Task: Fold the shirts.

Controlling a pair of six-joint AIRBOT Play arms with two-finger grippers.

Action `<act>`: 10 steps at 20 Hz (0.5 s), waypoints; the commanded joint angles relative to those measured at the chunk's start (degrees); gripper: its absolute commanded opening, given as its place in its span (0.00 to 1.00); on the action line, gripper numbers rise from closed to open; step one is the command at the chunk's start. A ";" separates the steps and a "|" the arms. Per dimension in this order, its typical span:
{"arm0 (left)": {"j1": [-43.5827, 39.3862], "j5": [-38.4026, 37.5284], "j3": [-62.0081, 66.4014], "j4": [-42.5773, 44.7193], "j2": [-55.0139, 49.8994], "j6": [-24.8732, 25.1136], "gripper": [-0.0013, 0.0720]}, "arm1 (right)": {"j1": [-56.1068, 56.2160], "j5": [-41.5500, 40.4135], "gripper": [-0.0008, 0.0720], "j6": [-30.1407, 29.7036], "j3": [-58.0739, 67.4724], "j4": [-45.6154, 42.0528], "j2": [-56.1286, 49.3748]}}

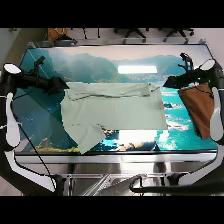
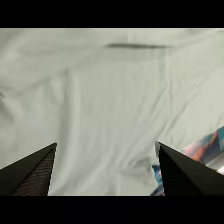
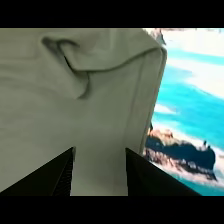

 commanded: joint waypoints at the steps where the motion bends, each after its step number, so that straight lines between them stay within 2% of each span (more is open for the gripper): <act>1: 3.56 -2.97 -16.63 7.04 9.62 -2.49 0.98 | -5.22 6.40 0.51 0.87 -10.34 -0.28 6.60; 3: 6.45 -0.31 -30.60 10.12 15.85 -2.67 0.98 | -8.63 6.08 0.51 0.52 -17.70 -0.26 10.88; 6: 10.01 5.57 -46.45 8.85 21.27 -2.64 0.98 | -14.45 4.31 0.51 0.61 -26.84 0.20 16.00; 10: 8.35 12.57 -57.86 0.87 22.25 -0.13 0.98 | -17.55 2.89 0.51 0.57 -35.23 2.64 17.46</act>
